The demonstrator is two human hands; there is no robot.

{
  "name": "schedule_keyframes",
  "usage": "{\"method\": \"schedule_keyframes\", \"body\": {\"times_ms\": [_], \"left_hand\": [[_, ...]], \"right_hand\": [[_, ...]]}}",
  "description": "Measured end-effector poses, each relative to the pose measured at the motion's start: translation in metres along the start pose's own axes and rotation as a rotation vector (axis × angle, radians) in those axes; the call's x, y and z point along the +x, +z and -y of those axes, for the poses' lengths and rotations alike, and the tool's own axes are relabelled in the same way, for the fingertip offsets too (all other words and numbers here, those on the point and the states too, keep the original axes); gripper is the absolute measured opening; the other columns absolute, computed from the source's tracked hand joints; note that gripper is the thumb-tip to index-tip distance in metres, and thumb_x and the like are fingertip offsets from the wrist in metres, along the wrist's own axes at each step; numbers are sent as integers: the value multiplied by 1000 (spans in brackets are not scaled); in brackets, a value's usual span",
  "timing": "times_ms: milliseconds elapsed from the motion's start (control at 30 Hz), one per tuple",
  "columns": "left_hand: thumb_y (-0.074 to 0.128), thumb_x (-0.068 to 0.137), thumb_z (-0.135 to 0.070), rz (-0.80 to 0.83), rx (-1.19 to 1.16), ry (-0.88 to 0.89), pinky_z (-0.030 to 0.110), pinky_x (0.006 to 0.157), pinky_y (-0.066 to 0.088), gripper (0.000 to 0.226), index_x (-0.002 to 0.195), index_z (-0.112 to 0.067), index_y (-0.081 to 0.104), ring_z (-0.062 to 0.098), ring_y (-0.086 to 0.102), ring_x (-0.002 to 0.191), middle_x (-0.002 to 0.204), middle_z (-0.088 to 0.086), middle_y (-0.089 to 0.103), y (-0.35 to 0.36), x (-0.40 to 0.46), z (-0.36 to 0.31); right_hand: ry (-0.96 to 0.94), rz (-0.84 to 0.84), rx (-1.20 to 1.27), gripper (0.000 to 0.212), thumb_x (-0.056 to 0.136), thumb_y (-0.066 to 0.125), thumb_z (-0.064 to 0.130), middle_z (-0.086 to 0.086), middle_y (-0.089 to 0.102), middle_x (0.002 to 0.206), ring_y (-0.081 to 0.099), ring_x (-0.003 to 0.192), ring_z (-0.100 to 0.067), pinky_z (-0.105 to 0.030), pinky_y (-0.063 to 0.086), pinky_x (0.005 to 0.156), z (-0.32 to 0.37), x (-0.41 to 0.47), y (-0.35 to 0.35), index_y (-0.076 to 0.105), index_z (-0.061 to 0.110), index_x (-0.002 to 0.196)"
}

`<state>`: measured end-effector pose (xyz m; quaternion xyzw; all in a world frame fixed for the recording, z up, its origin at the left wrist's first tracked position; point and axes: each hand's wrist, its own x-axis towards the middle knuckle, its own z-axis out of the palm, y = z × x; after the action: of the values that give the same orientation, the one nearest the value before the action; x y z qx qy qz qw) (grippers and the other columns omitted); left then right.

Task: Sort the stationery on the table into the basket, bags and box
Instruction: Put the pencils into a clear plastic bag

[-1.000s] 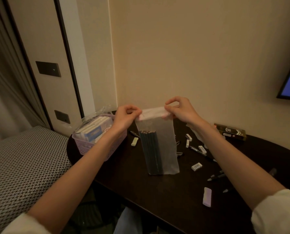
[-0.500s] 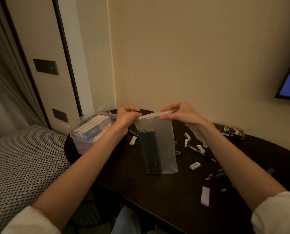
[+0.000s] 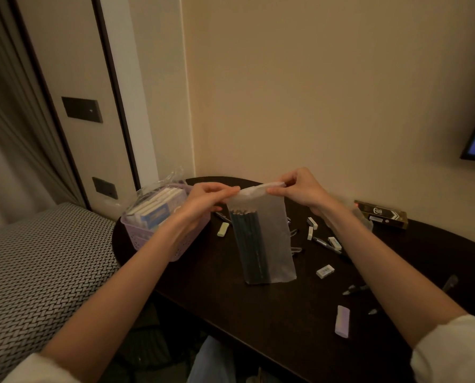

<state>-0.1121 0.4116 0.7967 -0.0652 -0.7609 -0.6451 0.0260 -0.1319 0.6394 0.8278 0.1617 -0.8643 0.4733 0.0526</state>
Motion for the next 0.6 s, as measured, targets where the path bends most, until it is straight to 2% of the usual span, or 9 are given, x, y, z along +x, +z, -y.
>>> {"method": "schedule_keyframes", "body": {"times_ms": [67,167,267,300,367,433,500,600], "left_hand": [[73,82,-26,14,69,36,23,76,47,20,101,-18,71,10,60,95,101,-2,68,1,-1,5],[72,84,-20,15,53,67,21,76,50,20,103,-15,70,11,64,96,101,0,69,2,0,11],[69,87,-15,-33,29,75,20,73,53,19,105,-10,69,14,68,96,100,4,71,5,4,15],[67,87,-15,-52,32,75,19,71,54,19,106,-9,68,14,68,94,100,4,71,7,5,16],[66,89,-15,-85,39,81,18,70,55,19,106,-8,67,11,69,90,99,4,72,12,5,19],[65,89,-14,-126,26,88,20,72,57,17,105,-8,67,11,70,90,99,4,72,16,6,22],[65,89,-12,-177,-4,88,20,72,57,12,101,-12,67,10,70,89,97,2,72,20,6,25],[65,89,-13,-209,-17,77,22,74,56,10,99,-16,67,9,69,90,97,0,72,23,8,28]], "right_hand": [[-20,5,14,16,85,69,17,0,68,93,58,85,-3,-15,42,67,-2,0,2,72,7,97],[-6,19,35,22,86,67,19,-6,69,103,59,96,-10,-18,44,75,-5,3,3,71,2,100],[52,38,66,36,91,62,23,-15,68,104,62,102,-22,-34,52,87,-9,7,7,64,-11,103],[68,37,77,37,92,60,24,-18,68,104,63,102,-27,-40,52,90,-11,7,8,64,-11,104],[87,38,119,34,93,59,25,-21,68,103,65,100,-31,-46,52,90,-15,8,12,65,-7,103],[103,32,197,30,92,61,27,-17,69,104,66,100,-28,-44,54,89,-20,7,15,66,1,105],[116,29,249,31,88,66,29,-9,69,108,66,101,-21,-38,55,87,-23,4,18,65,8,111],[103,53,224,28,85,68,26,-4,69,108,66,100,-14,-31,55,86,-25,2,24,64,15,111]]}}
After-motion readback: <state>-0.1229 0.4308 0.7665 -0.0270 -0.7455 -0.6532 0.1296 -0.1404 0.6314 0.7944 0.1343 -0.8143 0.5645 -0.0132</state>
